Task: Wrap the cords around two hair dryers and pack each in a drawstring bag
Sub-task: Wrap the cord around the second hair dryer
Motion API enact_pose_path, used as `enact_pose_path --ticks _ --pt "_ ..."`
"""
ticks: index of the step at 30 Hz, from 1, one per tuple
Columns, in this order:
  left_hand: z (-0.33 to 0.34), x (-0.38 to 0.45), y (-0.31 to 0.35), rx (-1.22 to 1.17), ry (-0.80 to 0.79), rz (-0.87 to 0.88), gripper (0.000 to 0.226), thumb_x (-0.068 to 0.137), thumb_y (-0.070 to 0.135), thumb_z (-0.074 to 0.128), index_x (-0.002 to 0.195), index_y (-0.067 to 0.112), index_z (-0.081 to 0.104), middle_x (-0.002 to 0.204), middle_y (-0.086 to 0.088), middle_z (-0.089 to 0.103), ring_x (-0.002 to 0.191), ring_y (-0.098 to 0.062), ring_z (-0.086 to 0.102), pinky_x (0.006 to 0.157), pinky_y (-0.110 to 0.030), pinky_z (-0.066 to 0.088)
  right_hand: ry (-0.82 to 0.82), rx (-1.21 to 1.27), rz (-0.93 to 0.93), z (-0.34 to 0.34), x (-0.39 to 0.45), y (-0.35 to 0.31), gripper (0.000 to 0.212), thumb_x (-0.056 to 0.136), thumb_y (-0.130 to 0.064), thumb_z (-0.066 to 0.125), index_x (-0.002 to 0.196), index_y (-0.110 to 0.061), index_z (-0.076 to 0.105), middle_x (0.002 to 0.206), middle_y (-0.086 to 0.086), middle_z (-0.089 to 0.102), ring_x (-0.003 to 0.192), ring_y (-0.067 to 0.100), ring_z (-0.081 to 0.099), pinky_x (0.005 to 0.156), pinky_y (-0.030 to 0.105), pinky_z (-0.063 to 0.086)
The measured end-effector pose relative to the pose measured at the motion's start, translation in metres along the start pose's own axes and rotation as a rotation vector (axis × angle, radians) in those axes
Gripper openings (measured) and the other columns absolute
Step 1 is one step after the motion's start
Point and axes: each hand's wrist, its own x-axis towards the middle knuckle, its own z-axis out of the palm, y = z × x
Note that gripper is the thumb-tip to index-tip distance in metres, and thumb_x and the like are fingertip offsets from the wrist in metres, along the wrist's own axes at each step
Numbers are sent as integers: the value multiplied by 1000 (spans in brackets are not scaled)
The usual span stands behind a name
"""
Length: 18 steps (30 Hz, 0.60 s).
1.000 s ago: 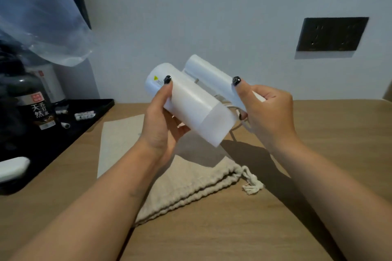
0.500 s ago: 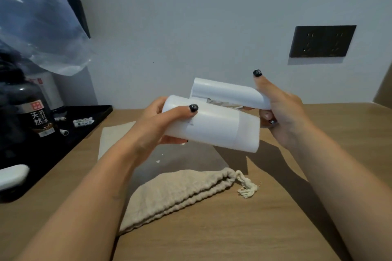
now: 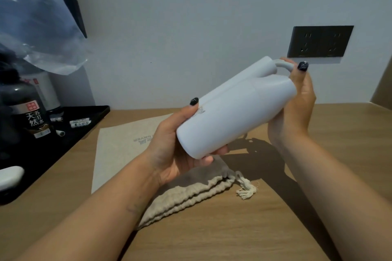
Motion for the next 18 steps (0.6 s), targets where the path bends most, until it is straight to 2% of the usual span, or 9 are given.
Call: enact_pose_path --ticks 3,5,7,10,13,16,18 --pt "-2 -1 0 -31 -6 40 50 70 43 71 109 12 64 88 -23 65 60 -35 67 38 -24 50 -71 -24 -2 -2 -2 12 24 105 -28 39 107 -27 63 74 -1 50 67 13 48 57 26 41" --pt "-3 -1 0 -55 -53 68 55 59 43 83 103 14 72 90 -23 65 64 -35 66 40 -25 51 -129 -95 18 -7 -5 20 23 105 -25 39 104 -24 62 67 -5 50 58 7 46 51 22 37" --pt "-4 0 0 -111 -84 95 60 47 45 89 98 15 76 91 -23 66 67 -35 67 42 -25 52 -235 -206 32 -11 -10 30 23 104 -31 38 98 -23 59 61 -6 52 53 7 46 48 21 37" --pt "-4 -3 3 -233 -139 144 66 47 46 86 100 9 76 91 -21 67 69 -30 69 45 -24 54 -427 -416 32 -10 -18 42 27 95 -46 35 95 -32 58 53 -8 48 47 8 40 46 23 32" --pt "-7 -3 5 -270 -124 202 65 50 47 84 102 8 75 95 -21 68 74 -29 70 50 -25 56 -520 -507 65 -6 -20 47 28 103 -36 31 99 -35 59 50 -7 44 46 10 38 45 24 31" --pt "-8 1 4 -278 -75 239 64 49 43 88 101 9 76 101 -21 69 83 -32 70 53 -28 58 -576 -634 175 -1 -23 45 29 105 -35 30 104 -34 59 51 -3 48 46 10 43 45 23 35" --pt "-7 3 3 -261 -46 280 56 53 43 84 98 11 77 101 -20 69 86 -32 70 55 -29 58 -608 -769 186 3 -25 46 29 105 -34 32 96 -27 58 59 0 54 51 11 49 50 24 40"
